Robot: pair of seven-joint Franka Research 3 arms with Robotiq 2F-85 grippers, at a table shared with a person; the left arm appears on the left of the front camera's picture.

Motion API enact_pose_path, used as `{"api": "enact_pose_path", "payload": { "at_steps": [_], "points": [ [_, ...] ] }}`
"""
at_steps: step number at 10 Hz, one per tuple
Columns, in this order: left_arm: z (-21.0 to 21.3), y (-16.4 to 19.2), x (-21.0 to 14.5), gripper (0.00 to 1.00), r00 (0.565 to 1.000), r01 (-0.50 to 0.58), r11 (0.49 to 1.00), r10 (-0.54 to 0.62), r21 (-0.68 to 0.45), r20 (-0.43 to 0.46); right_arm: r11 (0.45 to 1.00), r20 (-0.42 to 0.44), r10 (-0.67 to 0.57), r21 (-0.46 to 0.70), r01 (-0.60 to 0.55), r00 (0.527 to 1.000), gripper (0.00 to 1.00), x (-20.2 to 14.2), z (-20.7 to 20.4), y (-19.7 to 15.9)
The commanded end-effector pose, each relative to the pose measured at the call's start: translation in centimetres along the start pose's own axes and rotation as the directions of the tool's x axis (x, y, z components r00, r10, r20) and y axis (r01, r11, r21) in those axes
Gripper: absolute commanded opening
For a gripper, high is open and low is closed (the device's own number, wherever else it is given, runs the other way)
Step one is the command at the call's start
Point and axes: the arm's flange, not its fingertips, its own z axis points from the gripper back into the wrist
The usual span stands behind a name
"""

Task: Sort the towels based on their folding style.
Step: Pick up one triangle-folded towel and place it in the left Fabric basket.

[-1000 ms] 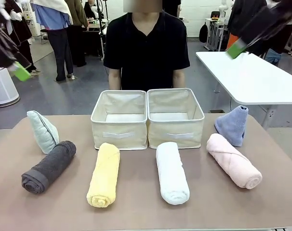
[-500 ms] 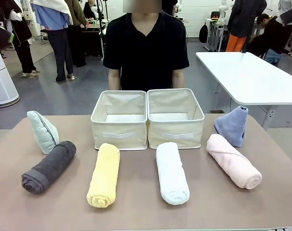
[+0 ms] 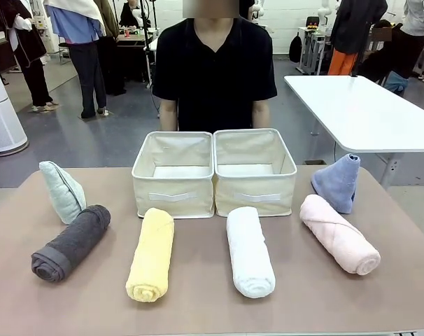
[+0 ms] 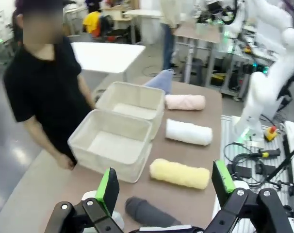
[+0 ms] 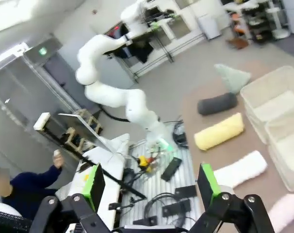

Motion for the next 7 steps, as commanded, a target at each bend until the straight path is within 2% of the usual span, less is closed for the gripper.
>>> {"api": "enact_pose_path", "payload": {
  "at_steps": [1, 2, 4, 7],
  "points": [
    [0.1, -0.2, -2.0, 1.0, 0.999, -0.014, 0.996, 0.018, 0.089, -0.045, 0.972, 0.023, 0.003, -0.234, 0.002, 1.0, 1.0, -1.2, 0.0, 0.8],
    [0.7, -0.4, -3.0, 1.0, 0.998, -0.032, 0.993, 0.039, 0.113, -0.056, 0.938, 0.044, -0.007, -0.347, 0.022, 0.999, 1.0, -2.0, 0.5, 0.9],
    [0.7, -0.5, -4.1, 1.0, 0.993, -0.063, 0.986, 0.077, 0.158, -0.086, 0.876, 0.066, -0.01, -0.481, 0.041, 0.998, 1.0, -3.3, 1.3, 1.8],
    [1.6, -0.4, -5.3, 1.0, 0.98, -0.101, 0.968, 0.137, 0.229, -0.147, 0.796, 0.083, -0.024, -0.602, 0.07, 0.996, 1.0, -4.2, 2.3, 2.9]
  ]
}}
